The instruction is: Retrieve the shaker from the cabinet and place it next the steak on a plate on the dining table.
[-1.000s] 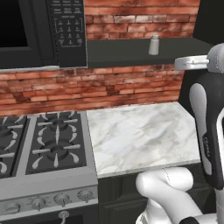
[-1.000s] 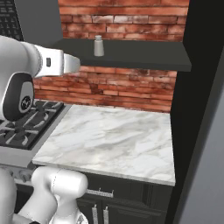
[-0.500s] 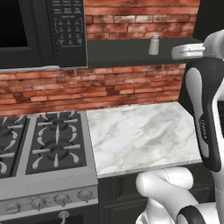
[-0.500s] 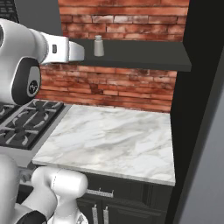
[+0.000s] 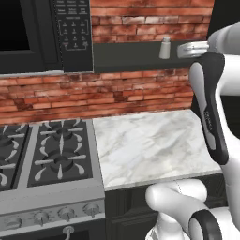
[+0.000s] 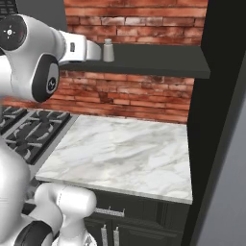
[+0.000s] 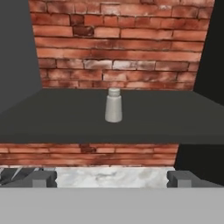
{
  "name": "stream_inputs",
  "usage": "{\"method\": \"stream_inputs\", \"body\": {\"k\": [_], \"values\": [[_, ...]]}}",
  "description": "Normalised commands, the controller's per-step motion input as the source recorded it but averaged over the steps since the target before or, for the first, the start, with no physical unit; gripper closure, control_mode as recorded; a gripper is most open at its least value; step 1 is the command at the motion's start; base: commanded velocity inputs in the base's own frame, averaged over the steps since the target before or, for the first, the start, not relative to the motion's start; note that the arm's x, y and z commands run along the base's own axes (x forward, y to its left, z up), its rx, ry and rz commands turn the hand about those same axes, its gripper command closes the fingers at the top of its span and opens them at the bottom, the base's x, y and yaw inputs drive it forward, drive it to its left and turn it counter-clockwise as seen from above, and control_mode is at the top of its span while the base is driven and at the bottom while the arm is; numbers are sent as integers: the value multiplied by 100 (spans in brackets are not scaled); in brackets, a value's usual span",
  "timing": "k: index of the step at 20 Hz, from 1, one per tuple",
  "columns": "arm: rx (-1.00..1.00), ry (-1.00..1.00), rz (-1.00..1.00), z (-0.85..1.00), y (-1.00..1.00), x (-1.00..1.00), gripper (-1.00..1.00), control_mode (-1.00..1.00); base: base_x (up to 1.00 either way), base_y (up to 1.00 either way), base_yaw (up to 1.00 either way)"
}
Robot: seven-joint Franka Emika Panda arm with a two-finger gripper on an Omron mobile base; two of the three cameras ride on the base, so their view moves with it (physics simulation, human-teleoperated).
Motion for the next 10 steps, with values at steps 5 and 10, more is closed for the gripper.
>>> {"method": "stream_inputs", "body": {"k": [5,10], "values": [[0,0,0,-1,-13,44,-100,-100,0,0,0],[0,0,0,-1,0,32,-100,-100,0,0,0]]}}
